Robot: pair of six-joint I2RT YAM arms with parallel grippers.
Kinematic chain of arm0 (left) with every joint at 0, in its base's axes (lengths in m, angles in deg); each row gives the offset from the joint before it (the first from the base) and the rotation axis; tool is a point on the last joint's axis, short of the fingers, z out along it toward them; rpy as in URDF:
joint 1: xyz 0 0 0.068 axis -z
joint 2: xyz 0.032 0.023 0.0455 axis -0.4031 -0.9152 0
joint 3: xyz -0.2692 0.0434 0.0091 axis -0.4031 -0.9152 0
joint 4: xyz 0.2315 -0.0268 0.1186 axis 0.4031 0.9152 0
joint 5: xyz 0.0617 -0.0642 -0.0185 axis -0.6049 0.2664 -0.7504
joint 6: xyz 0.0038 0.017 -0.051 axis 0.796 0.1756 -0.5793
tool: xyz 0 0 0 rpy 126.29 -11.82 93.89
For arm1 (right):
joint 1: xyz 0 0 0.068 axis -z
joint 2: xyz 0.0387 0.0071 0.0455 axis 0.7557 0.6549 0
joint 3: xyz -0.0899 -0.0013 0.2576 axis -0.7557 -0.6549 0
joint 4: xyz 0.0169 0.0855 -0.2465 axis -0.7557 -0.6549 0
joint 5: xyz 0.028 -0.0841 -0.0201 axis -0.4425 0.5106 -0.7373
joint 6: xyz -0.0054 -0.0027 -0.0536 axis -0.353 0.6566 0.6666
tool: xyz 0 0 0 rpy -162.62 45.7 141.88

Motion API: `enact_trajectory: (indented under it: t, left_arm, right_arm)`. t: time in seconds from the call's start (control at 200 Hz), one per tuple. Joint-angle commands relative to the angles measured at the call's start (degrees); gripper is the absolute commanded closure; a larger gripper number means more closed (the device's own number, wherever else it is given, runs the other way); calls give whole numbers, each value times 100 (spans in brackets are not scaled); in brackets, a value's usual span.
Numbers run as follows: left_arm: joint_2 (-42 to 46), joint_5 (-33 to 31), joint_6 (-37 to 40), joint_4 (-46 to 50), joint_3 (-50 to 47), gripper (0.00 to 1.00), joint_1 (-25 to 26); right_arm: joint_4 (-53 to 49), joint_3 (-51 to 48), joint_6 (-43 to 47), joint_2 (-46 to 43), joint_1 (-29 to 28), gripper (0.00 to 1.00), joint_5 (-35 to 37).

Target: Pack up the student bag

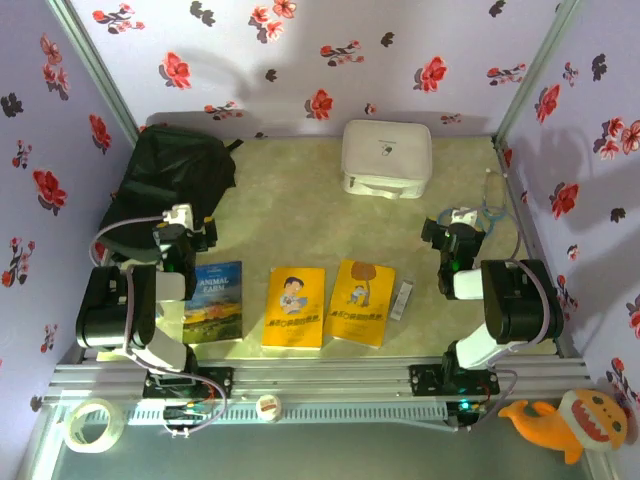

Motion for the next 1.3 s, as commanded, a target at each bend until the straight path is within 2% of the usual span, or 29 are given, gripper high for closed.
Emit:
enact_trajectory:
  t: [0.0,1.085,1.225,1.295]
  left_arm:
    - [-35,51,14,-13,76,0,30]
    - [-31,86,-21,12,85,0,1]
    - [9,78,46,-11,64,0,41]
    - [248,78,134,353,164,0,112]
  right_arm:
    - [133,32,-128,-22,27,1,101]
    - [107,41,-133,-21,25,1,109]
    - [481,-142,1,-56,16,1,-160]
    - [641,-312,88,-272,-77,1,8]
